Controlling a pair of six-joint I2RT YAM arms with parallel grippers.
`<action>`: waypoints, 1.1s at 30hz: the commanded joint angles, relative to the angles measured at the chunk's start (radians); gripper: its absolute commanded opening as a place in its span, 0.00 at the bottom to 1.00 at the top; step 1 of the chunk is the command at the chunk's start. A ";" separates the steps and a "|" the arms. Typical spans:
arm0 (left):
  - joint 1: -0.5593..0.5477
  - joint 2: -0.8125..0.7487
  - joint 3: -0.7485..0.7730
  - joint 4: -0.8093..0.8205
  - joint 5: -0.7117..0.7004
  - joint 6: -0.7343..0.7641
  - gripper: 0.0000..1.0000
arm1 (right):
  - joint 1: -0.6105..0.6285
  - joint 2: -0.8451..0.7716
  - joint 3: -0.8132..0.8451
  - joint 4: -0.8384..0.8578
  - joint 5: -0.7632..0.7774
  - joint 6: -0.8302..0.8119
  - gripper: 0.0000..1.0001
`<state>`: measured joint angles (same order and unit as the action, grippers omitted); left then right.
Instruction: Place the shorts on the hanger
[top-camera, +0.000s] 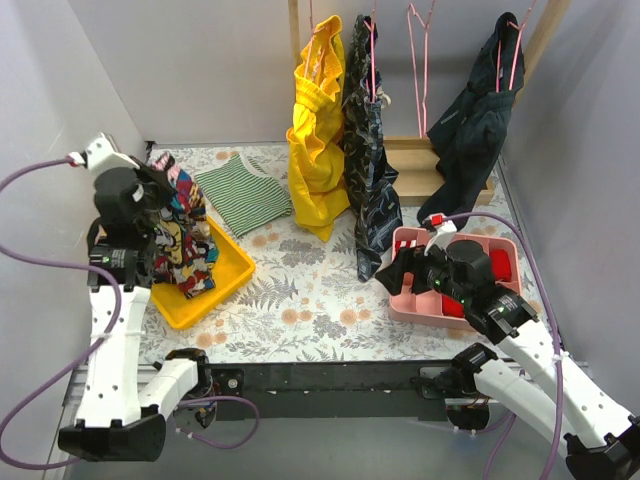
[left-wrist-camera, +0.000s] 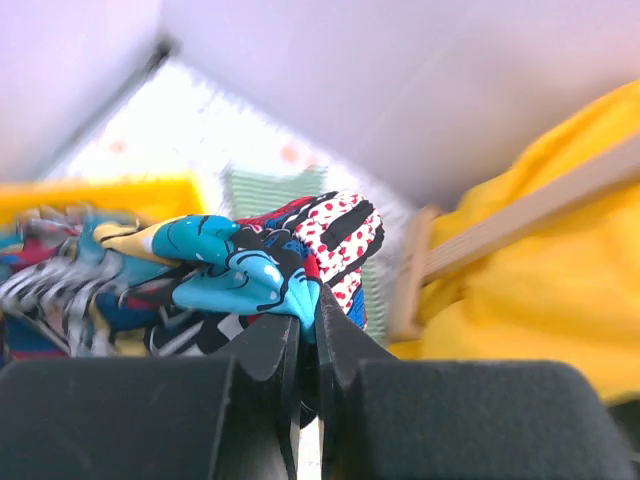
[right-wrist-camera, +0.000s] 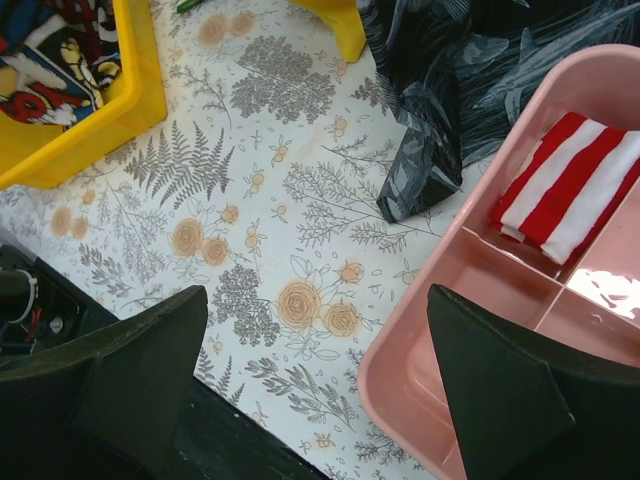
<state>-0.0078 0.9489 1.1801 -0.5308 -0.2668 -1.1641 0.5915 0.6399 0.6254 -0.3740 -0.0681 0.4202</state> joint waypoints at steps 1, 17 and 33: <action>0.003 -0.003 0.197 -0.011 0.181 0.149 0.00 | 0.004 0.023 0.072 0.061 -0.053 0.006 0.98; -0.020 0.154 0.642 0.103 1.010 -0.022 0.00 | 0.005 0.148 0.201 0.297 -0.200 0.133 0.99; -0.290 0.172 0.506 0.241 1.245 -0.123 0.00 | 0.043 0.219 0.163 0.480 -0.203 0.127 0.99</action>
<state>-0.2794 1.1229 1.7012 -0.3798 0.9089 -1.2320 0.5983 0.8379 0.7887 0.0025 -0.2508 0.5510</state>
